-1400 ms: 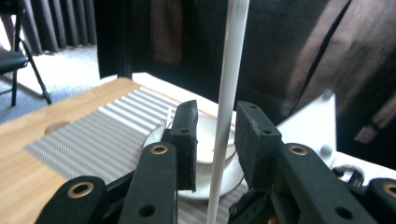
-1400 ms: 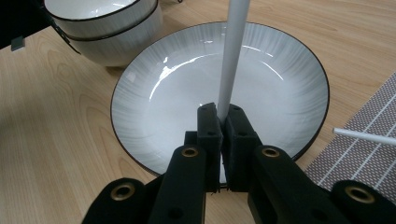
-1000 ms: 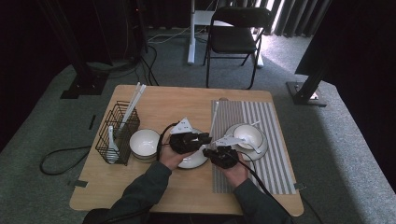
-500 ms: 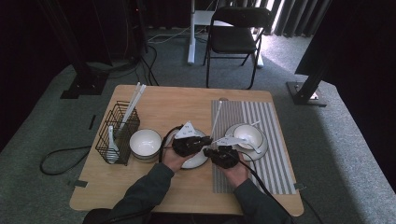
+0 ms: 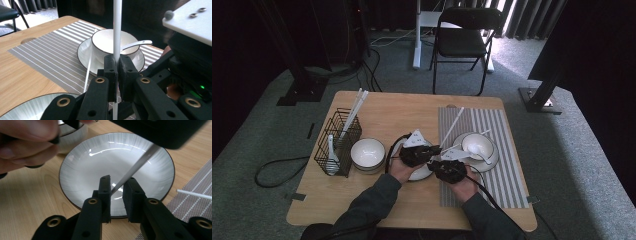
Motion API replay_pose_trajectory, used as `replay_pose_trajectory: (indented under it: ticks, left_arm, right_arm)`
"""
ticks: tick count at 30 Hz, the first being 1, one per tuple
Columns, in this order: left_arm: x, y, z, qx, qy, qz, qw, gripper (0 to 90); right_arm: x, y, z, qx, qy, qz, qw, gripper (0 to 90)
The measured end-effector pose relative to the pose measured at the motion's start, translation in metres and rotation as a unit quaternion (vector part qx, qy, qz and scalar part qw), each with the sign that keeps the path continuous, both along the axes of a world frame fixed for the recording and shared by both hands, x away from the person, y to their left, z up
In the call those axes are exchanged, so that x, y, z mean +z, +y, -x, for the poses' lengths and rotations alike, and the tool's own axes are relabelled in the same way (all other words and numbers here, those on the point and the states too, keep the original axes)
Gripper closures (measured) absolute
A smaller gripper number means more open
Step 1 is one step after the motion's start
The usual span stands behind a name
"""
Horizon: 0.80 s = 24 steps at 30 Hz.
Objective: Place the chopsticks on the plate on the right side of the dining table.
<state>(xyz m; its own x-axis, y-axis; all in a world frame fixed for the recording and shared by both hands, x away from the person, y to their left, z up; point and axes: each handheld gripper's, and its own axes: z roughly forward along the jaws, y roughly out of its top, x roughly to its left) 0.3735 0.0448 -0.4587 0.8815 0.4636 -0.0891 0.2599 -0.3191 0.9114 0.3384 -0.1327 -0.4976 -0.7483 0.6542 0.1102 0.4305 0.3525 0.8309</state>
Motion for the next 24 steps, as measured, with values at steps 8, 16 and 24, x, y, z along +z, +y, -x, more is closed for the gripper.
replay_pose_trajectory:
  ticks: [8,16,24]
  left_arm:
    - [-0.001,-0.005,-0.003,0.003,0.004,-0.004,1.0,86.4]
    - [0.001,-0.001,-0.009,0.022,0.002,-0.012,0.9997,86.5]
    - [0.002,0.002,-0.018,0.031,-0.005,-0.024,0.9992,86.5]
  right_arm:
    - [0.001,0.001,0.002,0.011,-0.007,-0.003,0.9999,73.2]
    - [0.0,0.0,0.003,0.009,-0.015,0.022,0.9996,65.9]
    - [-0.001,-0.002,0.007,0.01,-0.029,0.056,0.998,60.1]
